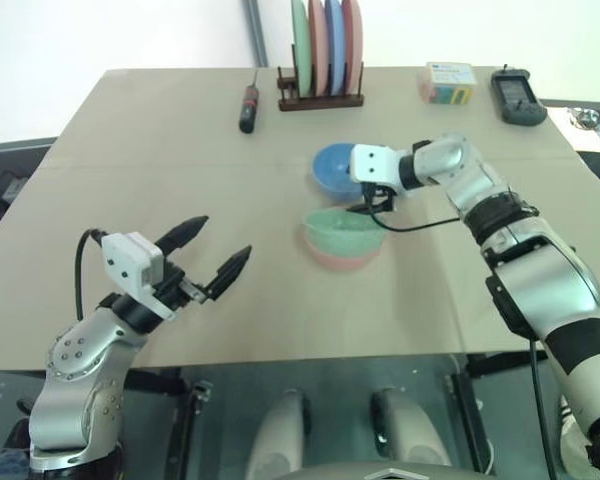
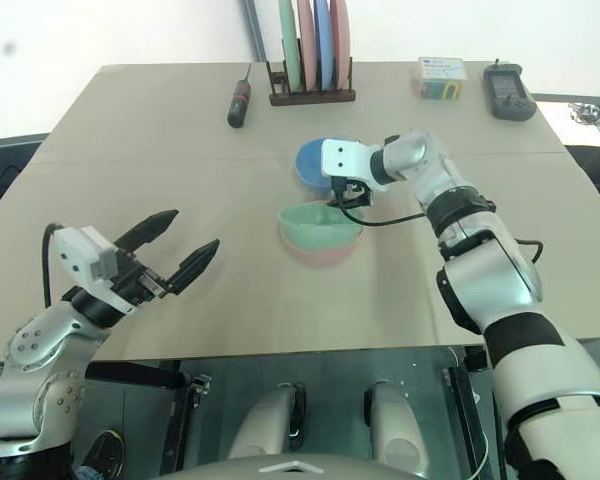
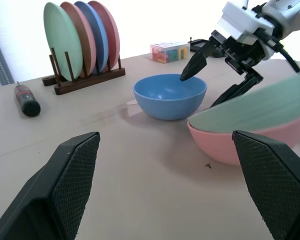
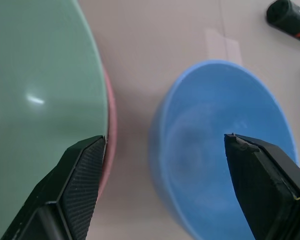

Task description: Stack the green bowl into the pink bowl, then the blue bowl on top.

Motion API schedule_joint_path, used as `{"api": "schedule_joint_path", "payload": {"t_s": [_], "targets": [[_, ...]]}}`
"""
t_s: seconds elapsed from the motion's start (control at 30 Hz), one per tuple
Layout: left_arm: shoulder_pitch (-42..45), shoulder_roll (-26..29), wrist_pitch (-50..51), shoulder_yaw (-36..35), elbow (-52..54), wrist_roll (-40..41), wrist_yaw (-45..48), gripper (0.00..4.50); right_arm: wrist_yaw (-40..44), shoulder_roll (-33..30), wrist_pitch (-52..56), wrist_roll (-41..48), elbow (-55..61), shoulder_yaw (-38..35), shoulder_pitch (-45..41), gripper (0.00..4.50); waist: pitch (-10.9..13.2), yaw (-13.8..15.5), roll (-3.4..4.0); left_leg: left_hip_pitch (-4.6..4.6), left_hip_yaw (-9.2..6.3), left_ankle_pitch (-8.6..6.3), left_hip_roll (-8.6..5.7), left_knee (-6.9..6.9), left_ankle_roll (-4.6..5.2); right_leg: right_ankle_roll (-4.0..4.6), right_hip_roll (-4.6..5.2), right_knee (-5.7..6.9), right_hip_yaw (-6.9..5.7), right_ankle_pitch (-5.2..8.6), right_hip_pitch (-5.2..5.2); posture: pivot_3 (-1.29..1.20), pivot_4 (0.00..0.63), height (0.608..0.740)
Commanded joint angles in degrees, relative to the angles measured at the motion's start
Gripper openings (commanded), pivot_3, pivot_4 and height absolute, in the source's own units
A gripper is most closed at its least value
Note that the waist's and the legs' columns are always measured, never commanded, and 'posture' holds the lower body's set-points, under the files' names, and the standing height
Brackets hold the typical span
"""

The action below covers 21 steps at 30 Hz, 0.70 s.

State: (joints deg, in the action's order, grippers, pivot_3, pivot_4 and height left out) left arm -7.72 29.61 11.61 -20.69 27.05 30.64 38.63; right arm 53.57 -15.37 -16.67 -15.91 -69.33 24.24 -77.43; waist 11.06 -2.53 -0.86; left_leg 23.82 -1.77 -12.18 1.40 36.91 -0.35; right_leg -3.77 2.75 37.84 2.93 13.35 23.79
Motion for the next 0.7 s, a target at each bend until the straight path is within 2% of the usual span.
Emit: {"api": "schedule_joint_path", "payload": {"t_s": [0.03, 0.17, 0.23, 0.27, 0.33, 0.4, 0.47, 0.5, 0.53, 0.57, 0.7], "targets": [[-1.20, -0.29, -1.57, -2.03, 3.61, 0.68, -1.17, 4.50, -3.90, 1.37, -1.43, -1.99, -3.20, -0.71, -2.64, 3.97, 0.00, 0.06, 0.00, 0.00, -0.02, 0.00, 0.00, 0.00, 0.00, 0.01, 0.00, 0.00, -0.02, 0.00, 0.00, 0.00, 0.150, 0.740], [-2.45, -0.44, -1.90, -2.30, 4.41, 0.56, -1.66, 4.50, -5.20, 2.49, -1.44, -3.18, -4.89, -1.10, -3.08, 3.97, 0.00, -0.02, 0.01, 0.00, 0.01, 0.00, 0.00, -0.01, 0.00, 0.00, 0.00, 0.00, 0.01, 0.00, 0.00, 0.00, 0.150, 0.740], [-2.87, -0.50, -2.03, -2.48, 4.65, 0.55, -1.88, 4.50, -4.98, 2.97, -1.32, -3.32, -5.37, -1.53, -3.15, 3.48, 0.00, -0.04, 0.01, -0.01, 0.00, 0.00, 0.00, -0.02, 0.00, 0.00, -0.01, 0.00, 0.00, 0.00, 0.01, 0.00, 0.150, 0.740], [-2.99, -0.50, -2.06, -2.52, 4.69, 0.55, -1.96, 4.50, -4.85, 3.15, -1.26, -3.43, -5.54, -1.71, -3.16, 3.37, 0.00, -0.04, 0.01, -0.01, 0.01, 0.00, 0.00, -0.02, 0.00, 0.00, -0.01, 0.00, 0.00, 0.00, 0.01, 0.00, 0.150, 0.740], [-3.26, -0.49, -2.13, -2.56, 4.82, 0.59, -2.07, 4.50, -4.75, 3.34, -1.34, -3.75, -5.72, -1.88, -3.14, 2.64, 0.01, -0.05, 0.01, -0.01, 0.01, 0.00, 0.00, -0.03, 0.00, 0.00, -0.01, 0.00, 0.01, 0.00, 0.01, 0.00, 0.150, 0.740], [-3.50, -0.52, -2.24, -2.45, 4.82, 0.55, -2.06, 4.50, -4.57, 3.38, -1.38, -3.88, -5.74, -2.10, -3.09, 1.64, 0.01, -0.04, 0.01, -0.01, 0.00, 0.00, 0.00, -0.03, 0.00, 0.00, -0.01, 0.00, 0.00, 0.00, 0.01, 0.00, 0.150, 0.740], [-3.51, -0.52, -2.30, -2.24, 4.73, 0.51, -2.02, 4.50, -4.45, 3.32, -1.42, -3.91, -5.73, -2.26, -3.03, 1.30, 0.01, -0.01, 0.01, -0.01, 0.00, 0.00, 0.00, -0.03, 0.00, 0.00, -0.01, 0.00, 0.00, 0.00, 0.01, 0.00, 0.150, 0.740], [-3.43, -0.48, -2.31, -2.12, 4.63, 0.49, -2.00, 4.50, -4.39, 3.26, -1.45, -3.93, -5.72, -2.30, -2.99, 0.71, 0.01, -0.01, 0.01, -0.01, 0.00, 0.00, 0.00, -0.03, 0.00, 0.00, -0.01, 0.00, 0.00, 0.00, 0.01, 0.00, 0.150, 0.740], [-3.32, -0.43, -2.34, -2.00, 4.49, 0.44, -1.94, 4.50, -4.33, 3.19, -1.50, -3.96, -5.70, -2.37, -2.94, 0.55, 0.01, -0.02, 0.01, 0.00, 0.01, 0.00, 0.00, -0.03, 0.00, 0.00, -0.01, 0.00, 0.00, 0.00, 0.01, 0.00, 0.150, 0.740], [-3.17, -0.34, -2.36, -1.90, 4.29, 0.41, -1.82, 4.50, -4.23, 3.10, -1.57, -3.98, -5.67, -2.47, -2.90, 0.06, 0.00, -0.03, 0.01, -0.01, 0.00, 0.00, 0.00, -0.03, 0.00, 0.00, -0.01, 0.00, 0.00, 0.00, 0.01, 0.00, 0.150, 0.740], [-2.38, -0.05, -2.38, -1.53, 3.49, 0.37, -1.35, 4.50, -3.48, 2.74, -1.88, -3.84, -5.42, -3.23, -2.75, 0.02, 0.01, -0.05, 0.02, 0.00, 0.00, 0.00, 0.00, -0.04, 0.00, 0.00, -0.02, 0.00, 0.00, 0.00, 0.02, 0.00, 0.150, 0.740]]}}
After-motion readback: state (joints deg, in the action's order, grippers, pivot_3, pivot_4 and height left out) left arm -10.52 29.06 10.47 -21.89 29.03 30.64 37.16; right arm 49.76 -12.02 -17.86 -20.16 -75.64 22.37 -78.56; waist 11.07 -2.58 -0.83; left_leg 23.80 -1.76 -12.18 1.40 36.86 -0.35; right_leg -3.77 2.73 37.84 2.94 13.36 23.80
